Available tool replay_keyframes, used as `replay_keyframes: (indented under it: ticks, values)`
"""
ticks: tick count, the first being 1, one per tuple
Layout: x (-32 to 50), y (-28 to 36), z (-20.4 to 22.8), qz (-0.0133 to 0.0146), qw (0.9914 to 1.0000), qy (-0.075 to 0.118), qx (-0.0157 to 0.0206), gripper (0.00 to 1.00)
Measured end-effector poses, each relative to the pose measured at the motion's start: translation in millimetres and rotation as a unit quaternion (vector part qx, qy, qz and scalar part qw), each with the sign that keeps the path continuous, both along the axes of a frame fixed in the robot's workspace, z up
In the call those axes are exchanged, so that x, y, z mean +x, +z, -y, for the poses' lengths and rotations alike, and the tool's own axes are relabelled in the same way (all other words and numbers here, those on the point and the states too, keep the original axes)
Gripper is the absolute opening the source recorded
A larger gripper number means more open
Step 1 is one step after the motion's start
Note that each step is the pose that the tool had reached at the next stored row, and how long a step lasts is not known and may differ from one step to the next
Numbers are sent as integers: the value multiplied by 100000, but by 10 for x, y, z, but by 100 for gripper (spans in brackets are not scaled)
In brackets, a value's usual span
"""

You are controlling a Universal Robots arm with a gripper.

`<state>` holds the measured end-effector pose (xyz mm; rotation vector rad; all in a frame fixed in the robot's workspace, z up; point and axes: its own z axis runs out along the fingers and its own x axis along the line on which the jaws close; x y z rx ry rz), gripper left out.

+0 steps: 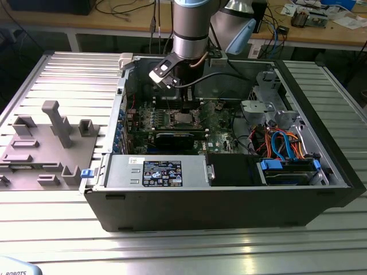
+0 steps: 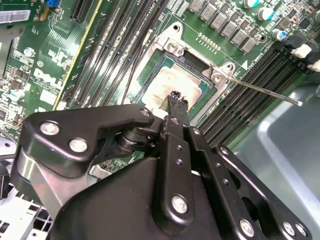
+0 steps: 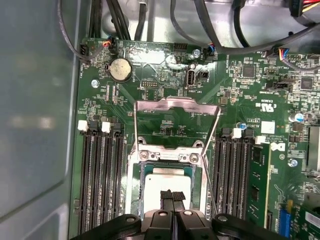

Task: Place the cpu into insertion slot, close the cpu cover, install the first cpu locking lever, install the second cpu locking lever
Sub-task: 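Place the cpu into insertion slot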

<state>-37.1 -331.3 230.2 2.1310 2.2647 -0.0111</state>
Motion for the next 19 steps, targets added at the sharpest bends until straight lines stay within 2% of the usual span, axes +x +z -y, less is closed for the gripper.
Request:
replay_keyframes:
  ticks: [8,12,19]
  values:
    - [0,132,0,2,100000,1,3,11]
    - [0,227,0,-2,100000,0,-2,11]
    - [0,320,0,-2,100000,3,0,11]
